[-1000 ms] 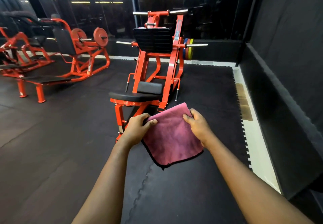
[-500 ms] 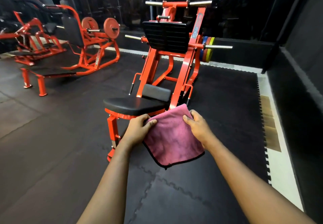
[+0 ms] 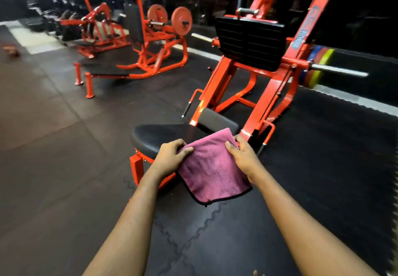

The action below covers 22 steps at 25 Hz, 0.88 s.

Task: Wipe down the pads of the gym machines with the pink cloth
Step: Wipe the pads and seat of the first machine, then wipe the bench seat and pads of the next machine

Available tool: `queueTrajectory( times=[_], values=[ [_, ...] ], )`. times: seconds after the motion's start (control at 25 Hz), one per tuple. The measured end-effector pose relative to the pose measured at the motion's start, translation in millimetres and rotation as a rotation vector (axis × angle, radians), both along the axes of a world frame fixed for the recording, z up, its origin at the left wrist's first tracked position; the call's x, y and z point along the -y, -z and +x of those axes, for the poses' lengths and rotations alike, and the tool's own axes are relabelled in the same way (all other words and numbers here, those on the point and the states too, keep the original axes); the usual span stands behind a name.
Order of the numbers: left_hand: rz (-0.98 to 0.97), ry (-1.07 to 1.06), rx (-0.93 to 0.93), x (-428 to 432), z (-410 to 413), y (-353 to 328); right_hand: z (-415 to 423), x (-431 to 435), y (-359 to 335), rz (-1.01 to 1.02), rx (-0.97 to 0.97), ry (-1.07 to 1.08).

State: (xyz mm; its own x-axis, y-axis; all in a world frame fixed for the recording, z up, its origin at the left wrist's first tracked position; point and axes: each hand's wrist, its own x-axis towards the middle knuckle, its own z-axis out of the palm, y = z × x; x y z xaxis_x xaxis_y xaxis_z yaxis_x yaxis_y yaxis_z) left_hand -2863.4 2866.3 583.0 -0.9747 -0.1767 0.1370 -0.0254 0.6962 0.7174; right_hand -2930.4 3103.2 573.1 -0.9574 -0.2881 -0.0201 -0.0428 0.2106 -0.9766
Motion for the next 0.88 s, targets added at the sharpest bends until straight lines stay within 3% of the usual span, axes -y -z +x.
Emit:
queueTrajectory(
  times=[0.16, 0.44, 0.8, 0.88],
  values=[
    [-0.011, -0.198, 0.061, -5.8, -54.1, 15.6, -100.9, 8.5, 6.1, 0.041, 0.027, -0.247],
    [0.034, -0.486, 0.13, -4.1, -80.2, 56.0, -201.9, 62.2, 17.9, 0.123, 0.27, -0.789],
    [0.132, -0.706, 0.152, 59.2, -169.5, 119.4, -301.2, 165.2, 78.8, 0.327, 0.245, -0.98],
    [0.199, -0.849, 0.133, 65.1, -192.2, 130.8, -329.2, 185.2, 87.9, 0.369, 0.207, -0.986]
  ],
)
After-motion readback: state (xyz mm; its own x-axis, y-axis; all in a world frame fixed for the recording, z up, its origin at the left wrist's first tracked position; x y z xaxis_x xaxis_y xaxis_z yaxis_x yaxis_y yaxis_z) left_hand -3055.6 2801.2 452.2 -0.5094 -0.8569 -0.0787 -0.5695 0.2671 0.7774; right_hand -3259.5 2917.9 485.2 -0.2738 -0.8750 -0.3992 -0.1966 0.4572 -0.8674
